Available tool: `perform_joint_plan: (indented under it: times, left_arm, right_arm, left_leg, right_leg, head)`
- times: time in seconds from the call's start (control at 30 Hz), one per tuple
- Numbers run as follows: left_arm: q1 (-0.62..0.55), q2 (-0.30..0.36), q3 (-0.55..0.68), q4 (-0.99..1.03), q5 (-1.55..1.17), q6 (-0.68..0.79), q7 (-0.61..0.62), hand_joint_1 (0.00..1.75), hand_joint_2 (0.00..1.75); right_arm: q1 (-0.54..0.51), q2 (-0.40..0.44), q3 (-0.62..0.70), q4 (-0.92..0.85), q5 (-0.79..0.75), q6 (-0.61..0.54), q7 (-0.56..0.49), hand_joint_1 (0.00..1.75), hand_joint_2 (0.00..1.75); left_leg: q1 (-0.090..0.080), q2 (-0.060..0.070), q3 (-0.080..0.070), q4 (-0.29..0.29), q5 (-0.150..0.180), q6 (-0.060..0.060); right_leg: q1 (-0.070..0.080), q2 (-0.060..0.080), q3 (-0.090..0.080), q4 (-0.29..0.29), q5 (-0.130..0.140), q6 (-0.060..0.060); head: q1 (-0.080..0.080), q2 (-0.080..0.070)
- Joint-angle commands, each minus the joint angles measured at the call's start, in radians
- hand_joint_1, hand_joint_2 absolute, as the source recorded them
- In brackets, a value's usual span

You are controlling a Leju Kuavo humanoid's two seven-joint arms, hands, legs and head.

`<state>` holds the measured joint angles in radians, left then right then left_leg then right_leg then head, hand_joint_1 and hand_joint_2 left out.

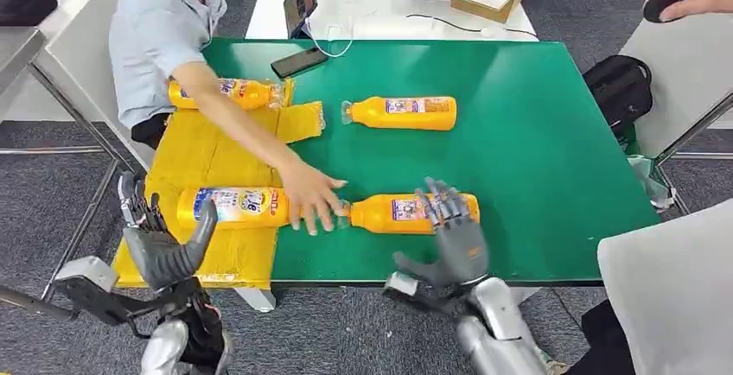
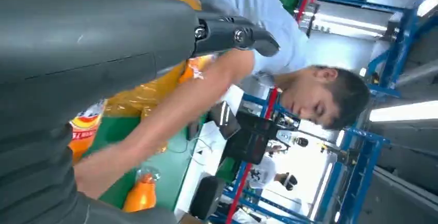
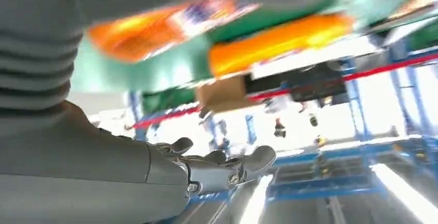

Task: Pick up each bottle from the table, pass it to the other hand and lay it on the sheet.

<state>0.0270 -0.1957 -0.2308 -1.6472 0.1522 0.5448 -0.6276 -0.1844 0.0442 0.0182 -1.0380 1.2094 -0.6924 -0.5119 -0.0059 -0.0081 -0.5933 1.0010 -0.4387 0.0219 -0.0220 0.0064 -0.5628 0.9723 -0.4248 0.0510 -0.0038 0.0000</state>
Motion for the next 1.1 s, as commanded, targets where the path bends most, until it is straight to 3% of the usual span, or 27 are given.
perform_joint_plan:
  times: [0.03,0.27,0.33,0.8,1.1]
  left_arm:
    - [-0.018,0.029,-0.1,0.019,-0.024,0.011,0.003,0.0,1.75]
    - [-0.045,0.041,-0.138,0.095,-0.077,0.03,0.056,0.0,1.75]
    - [-0.046,0.04,-0.136,0.114,-0.087,0.033,0.066,0.0,1.75]
    - [-0.146,0.025,-0.187,0.223,-0.083,-0.003,0.091,0.0,1.75]
    - [-0.164,0.031,-0.215,0.226,-0.076,-0.015,0.096,0.0,1.75]
  right_arm:
    - [-0.131,-0.058,-0.078,0.194,0.092,-0.006,0.074,0.0,1.75]
    - [-0.295,-0.089,0.046,0.491,0.131,-0.006,0.271,0.0,1.75]
    - [-0.319,-0.094,0.062,0.546,0.109,0.045,0.301,0.0,1.75]
    - [-0.451,-0.034,0.16,0.713,0.071,0.241,0.313,0.0,1.75]
    - [-0.457,-0.035,0.229,0.729,0.113,0.234,0.295,0.0,1.75]
  left_leg:
    - [0.002,0.0,0.002,0.001,-0.001,-0.002]
    - [0.001,0.002,0.002,-0.001,0.0,-0.001]
    - [0.001,0.003,0.003,-0.001,0.0,-0.001]
    - [0.001,0.001,0.002,0.0,0.001,-0.001]
    - [0.002,0.002,0.005,0.0,0.0,-0.001]
  right_leg:
    - [0.002,-0.001,0.002,0.0,0.0,-0.003]
    - [0.001,0.001,0.002,-0.001,0.0,-0.001]
    - [0.002,0.002,0.003,-0.001,0.001,-0.001]
    - [0.002,0.0,0.001,0.0,0.0,-0.002]
    - [0.002,-0.001,0.004,0.0,0.0,-0.002]
  head:
    - [0.0,0.0]
    - [0.0,0.0]
    - [0.0,0.0]
    - [0.0,0.0]
    - [0.0,0.0]
